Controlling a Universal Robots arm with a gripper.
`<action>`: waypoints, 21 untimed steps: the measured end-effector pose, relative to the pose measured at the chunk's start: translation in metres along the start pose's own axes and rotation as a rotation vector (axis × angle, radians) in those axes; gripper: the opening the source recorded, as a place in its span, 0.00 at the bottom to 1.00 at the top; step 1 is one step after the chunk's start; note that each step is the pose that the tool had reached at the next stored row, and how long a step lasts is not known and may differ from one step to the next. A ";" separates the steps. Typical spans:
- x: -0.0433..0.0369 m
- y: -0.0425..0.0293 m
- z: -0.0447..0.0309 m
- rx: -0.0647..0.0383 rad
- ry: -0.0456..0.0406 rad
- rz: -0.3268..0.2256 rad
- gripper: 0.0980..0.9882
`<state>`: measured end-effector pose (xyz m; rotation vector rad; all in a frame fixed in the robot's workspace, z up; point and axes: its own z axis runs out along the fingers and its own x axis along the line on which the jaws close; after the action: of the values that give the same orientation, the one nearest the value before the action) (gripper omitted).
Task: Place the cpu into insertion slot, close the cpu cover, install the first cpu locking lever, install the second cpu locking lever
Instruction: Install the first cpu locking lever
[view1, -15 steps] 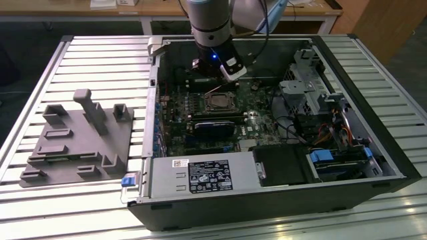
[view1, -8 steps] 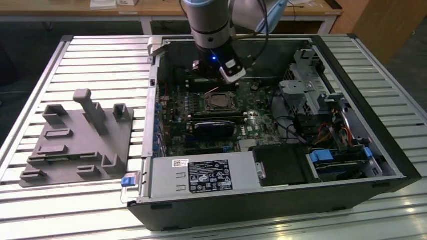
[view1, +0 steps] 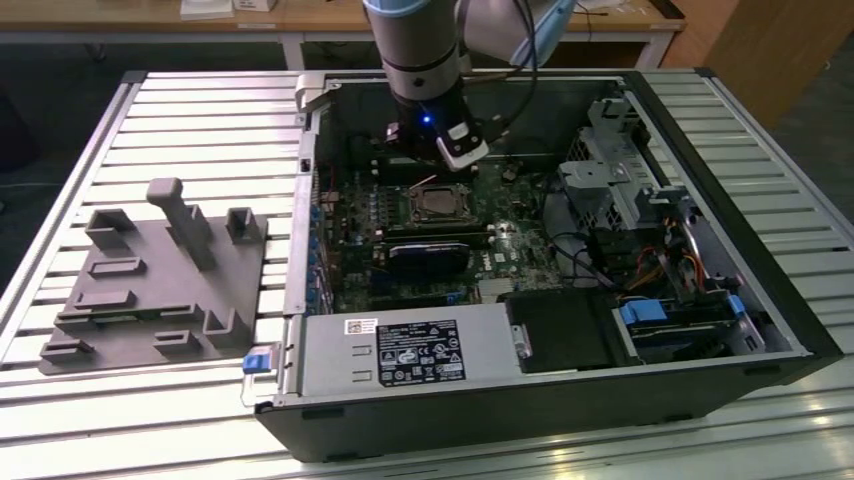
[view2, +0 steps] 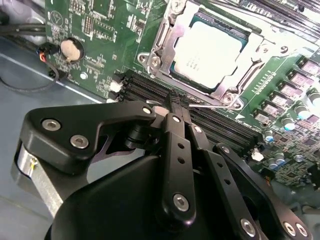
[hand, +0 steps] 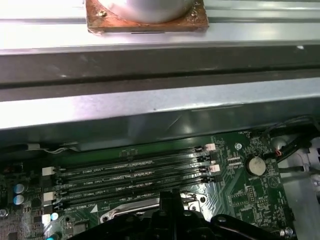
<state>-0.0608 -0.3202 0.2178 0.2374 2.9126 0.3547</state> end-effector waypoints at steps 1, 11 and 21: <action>0.0000 0.0000 0.0002 0.001 -0.0015 0.005 0.01; 0.0002 -0.0001 0.0011 0.015 -0.0101 0.023 0.01; 0.0017 0.0050 0.0046 0.026 -0.0186 0.048 0.01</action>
<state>-0.0608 -0.3141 0.2144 0.3135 2.8987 0.3209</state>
